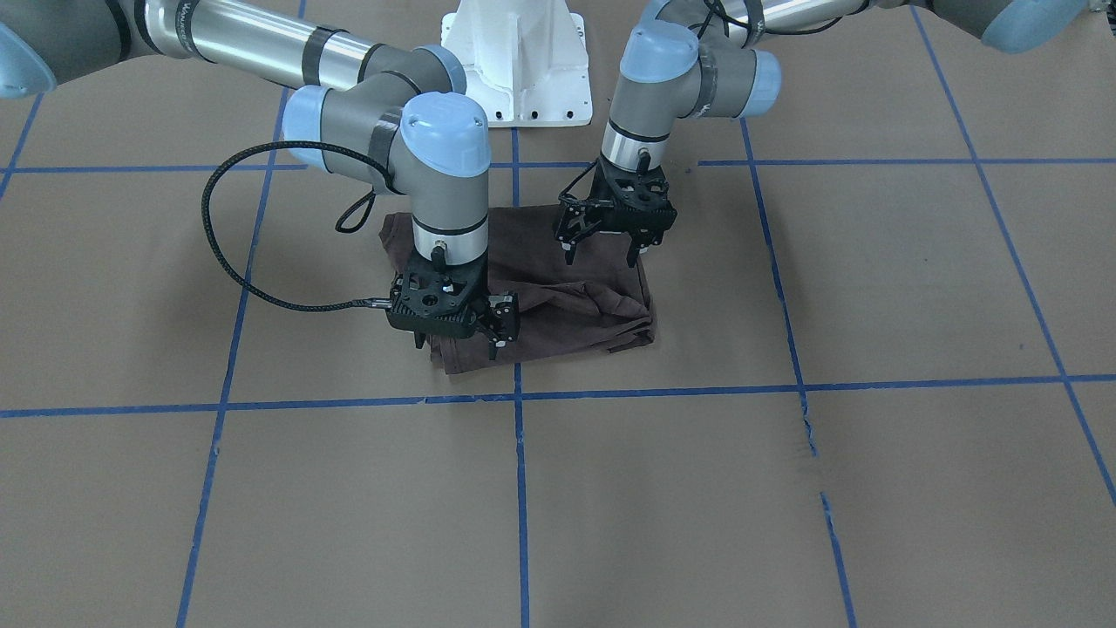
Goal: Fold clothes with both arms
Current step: 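Press the left gripper onto the folded shirt's edge to flatten it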
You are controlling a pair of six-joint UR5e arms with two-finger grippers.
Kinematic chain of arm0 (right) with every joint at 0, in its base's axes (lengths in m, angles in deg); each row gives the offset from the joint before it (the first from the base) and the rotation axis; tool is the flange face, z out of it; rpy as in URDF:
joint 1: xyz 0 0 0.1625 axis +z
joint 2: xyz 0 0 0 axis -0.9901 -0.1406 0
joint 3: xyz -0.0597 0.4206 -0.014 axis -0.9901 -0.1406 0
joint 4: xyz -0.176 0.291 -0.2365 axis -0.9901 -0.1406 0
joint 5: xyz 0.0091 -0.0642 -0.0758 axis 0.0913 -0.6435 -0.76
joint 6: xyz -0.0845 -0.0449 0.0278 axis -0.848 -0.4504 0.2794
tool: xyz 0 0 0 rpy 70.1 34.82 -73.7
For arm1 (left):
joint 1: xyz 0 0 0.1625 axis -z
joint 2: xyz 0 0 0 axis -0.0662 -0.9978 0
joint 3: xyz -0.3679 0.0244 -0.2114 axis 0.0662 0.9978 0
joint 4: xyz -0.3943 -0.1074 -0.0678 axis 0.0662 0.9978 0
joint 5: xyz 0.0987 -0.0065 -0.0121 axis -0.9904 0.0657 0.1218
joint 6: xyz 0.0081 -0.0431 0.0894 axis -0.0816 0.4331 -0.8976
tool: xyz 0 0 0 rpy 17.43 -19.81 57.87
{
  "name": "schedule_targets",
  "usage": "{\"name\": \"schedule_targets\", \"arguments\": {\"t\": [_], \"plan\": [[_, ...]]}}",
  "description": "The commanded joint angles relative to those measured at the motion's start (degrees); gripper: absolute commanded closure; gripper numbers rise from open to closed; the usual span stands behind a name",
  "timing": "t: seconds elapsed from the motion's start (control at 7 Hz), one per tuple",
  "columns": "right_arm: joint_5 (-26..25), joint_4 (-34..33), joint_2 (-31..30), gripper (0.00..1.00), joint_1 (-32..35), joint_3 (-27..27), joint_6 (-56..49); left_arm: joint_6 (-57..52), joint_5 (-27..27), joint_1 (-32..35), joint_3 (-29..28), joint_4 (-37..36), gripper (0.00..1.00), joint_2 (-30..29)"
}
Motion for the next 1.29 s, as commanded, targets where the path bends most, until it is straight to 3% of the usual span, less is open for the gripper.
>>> {"name": "schedule_targets", "arguments": {"t": [0.0, 0.57, 1.14], "plan": [[0.1, 0.0, -0.1, 0.00, 0.2, 0.3, -0.1, -2.6, -0.8, -0.6, -1.4, -0.9, 0.00, -0.3], [0.6, 0.0, -0.5, 0.00, 0.6, 0.4, -0.1, -3.1, -3.2, 0.5, -3.8, -1.9, 0.00, -1.7], [0.6, -0.1, -0.6, 0.00, 0.6, 0.6, -0.1, -8.1, -3.1, 9.0, -14.1, -3.0, 0.00, -7.1]]}}
